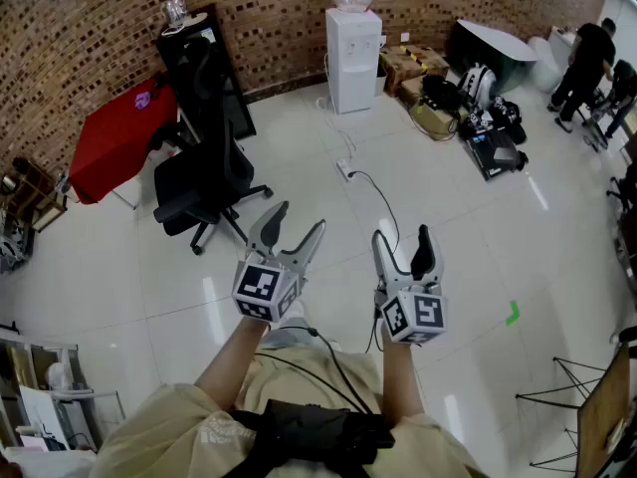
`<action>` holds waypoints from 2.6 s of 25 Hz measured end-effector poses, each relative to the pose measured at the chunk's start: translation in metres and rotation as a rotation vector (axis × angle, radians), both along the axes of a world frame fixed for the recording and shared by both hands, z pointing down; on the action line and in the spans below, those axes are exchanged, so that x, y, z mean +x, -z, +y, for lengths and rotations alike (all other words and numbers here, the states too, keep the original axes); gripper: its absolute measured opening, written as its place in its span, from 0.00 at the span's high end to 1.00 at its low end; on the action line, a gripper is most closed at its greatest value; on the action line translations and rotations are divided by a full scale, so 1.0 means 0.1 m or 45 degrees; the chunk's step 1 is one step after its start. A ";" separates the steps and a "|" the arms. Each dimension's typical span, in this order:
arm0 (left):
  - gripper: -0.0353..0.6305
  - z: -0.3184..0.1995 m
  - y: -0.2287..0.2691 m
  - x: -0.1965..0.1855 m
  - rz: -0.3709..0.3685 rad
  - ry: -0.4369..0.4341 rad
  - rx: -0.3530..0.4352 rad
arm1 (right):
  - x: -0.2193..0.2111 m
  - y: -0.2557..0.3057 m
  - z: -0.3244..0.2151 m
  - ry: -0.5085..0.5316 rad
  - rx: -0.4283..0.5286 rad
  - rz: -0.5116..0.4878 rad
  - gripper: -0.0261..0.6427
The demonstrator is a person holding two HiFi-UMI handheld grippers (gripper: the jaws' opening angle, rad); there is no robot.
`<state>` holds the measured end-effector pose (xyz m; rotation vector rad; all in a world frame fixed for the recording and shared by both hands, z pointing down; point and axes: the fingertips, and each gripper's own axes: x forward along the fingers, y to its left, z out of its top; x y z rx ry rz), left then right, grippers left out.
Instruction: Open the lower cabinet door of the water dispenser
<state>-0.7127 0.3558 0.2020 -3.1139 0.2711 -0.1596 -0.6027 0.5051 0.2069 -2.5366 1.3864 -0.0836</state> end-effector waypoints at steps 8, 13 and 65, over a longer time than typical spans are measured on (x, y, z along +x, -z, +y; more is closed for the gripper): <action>0.51 -0.50 -0.25 0.55 -0.001 -0.019 -0.031 | 0.44 -0.22 -0.39 -0.009 -0.066 -0.029 0.35; 0.51 -1.00 -0.22 0.99 0.031 -0.052 -0.012 | 0.78 -0.14 -0.89 -0.009 -0.102 0.000 0.35; 0.51 -4.42 -0.55 6.54 0.039 0.190 -0.034 | 6.35 -0.71 -4.54 0.384 -0.186 -0.153 0.35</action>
